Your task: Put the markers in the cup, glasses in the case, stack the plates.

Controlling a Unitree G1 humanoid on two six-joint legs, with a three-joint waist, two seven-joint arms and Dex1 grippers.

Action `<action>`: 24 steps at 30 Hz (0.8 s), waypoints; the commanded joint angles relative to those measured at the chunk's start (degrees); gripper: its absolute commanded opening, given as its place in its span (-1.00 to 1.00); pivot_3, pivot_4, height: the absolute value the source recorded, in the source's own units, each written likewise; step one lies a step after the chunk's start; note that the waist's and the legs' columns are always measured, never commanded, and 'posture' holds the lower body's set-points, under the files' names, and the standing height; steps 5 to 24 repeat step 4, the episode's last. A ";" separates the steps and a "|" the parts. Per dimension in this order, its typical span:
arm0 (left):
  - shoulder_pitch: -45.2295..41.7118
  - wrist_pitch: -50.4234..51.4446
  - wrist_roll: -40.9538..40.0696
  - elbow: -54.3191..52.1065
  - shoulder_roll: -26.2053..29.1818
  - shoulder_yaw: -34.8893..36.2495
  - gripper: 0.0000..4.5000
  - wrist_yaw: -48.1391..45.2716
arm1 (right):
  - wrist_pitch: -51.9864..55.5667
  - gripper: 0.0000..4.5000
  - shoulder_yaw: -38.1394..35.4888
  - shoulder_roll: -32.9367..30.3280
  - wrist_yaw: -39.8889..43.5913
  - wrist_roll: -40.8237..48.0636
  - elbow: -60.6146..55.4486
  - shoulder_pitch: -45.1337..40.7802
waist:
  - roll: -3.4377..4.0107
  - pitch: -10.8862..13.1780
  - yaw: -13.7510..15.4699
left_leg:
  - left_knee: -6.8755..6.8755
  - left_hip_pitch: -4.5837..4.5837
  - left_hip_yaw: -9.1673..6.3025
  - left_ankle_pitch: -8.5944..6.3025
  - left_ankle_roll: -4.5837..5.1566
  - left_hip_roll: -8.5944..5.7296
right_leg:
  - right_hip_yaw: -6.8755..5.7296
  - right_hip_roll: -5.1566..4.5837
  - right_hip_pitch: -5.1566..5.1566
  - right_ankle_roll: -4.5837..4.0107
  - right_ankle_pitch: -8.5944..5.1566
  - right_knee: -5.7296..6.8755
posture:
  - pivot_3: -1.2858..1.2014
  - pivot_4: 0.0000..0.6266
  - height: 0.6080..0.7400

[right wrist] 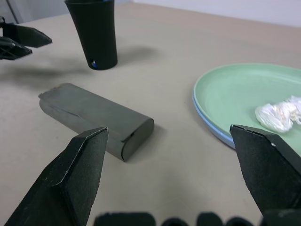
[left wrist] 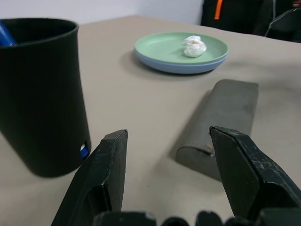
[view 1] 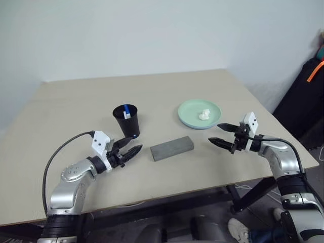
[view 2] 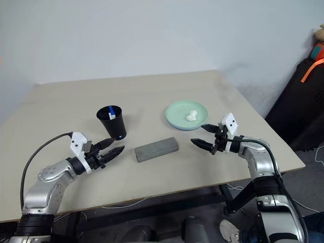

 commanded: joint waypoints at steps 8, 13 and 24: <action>1.88 -1.22 0.74 -3.23 -1.38 0.31 0.28 2.59 | -0.01 1.00 -0.92 0.04 -0.03 1.02 -1.99 -0.41 | 0.00 0.00 0.00 | 0.00 -0.01 0.00 -0.04 -0.06 0.00 | -0.01 -0.02 -0.01 0.00 0.00 -0.01 | 0.03 -1.00 0.82; 1.88 -1.22 0.74 -3.23 -1.38 0.31 0.28 2.59 | -0.01 1.00 -0.92 0.04 -0.03 1.02 -1.99 -0.41 | 0.00 0.00 0.00 | 0.00 -0.01 0.00 -0.04 -0.06 0.00 | -0.01 -0.02 -0.01 0.00 0.00 -0.01 | 0.03 -1.00 0.82; 1.88 -1.22 0.74 -3.23 -1.38 0.31 0.28 2.59 | -0.01 1.00 -0.92 0.04 -0.03 1.02 -1.99 -0.41 | 0.00 0.00 0.00 | 0.00 -0.01 0.00 -0.04 -0.06 0.00 | -0.01 -0.02 -0.01 0.00 0.00 -0.01 | 0.03 -1.00 0.82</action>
